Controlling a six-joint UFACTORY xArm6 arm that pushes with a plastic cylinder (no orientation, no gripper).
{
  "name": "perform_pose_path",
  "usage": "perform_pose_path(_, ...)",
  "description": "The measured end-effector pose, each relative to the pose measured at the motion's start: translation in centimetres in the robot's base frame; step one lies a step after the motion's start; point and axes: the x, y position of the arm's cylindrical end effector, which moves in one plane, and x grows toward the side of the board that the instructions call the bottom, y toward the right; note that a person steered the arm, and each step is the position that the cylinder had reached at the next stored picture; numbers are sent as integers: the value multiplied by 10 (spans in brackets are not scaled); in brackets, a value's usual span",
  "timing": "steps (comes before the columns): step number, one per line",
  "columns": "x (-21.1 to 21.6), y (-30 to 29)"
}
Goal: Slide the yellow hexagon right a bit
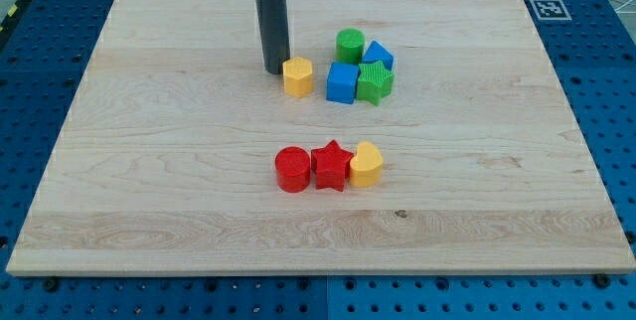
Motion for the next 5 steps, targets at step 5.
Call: perform_pose_path(5, 13, -55)
